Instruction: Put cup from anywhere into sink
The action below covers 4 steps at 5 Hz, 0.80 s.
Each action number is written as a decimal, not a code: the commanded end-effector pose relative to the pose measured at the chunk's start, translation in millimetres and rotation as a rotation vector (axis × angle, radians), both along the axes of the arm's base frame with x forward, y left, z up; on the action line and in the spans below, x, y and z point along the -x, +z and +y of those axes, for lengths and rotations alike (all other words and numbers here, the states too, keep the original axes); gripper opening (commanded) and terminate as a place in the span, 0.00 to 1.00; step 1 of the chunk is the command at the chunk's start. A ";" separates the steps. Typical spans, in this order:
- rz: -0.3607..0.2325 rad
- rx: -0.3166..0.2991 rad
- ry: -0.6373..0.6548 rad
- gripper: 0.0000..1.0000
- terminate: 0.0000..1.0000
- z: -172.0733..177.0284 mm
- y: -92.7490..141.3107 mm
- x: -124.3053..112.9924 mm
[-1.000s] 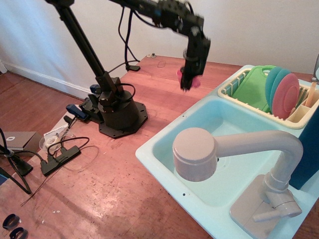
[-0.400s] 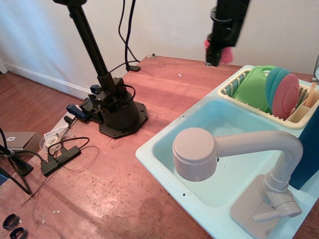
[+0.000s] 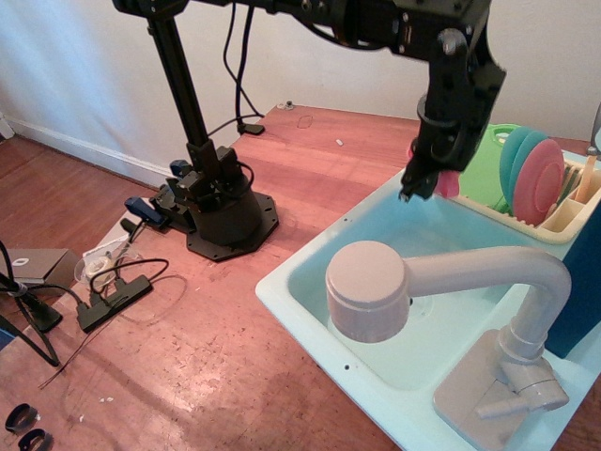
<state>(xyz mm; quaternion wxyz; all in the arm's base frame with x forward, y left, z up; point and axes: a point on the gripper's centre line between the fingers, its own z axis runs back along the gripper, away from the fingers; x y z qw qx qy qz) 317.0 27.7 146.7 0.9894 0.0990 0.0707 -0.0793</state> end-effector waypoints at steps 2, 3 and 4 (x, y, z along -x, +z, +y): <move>-0.021 0.070 -0.038 0.00 0.00 -8.0 -24.3 -9.9; -0.035 0.044 -0.031 1.00 0.00 8.0 -2.7 -0.8; -0.055 0.020 0.013 1.00 0.00 26.8 25.8 14.4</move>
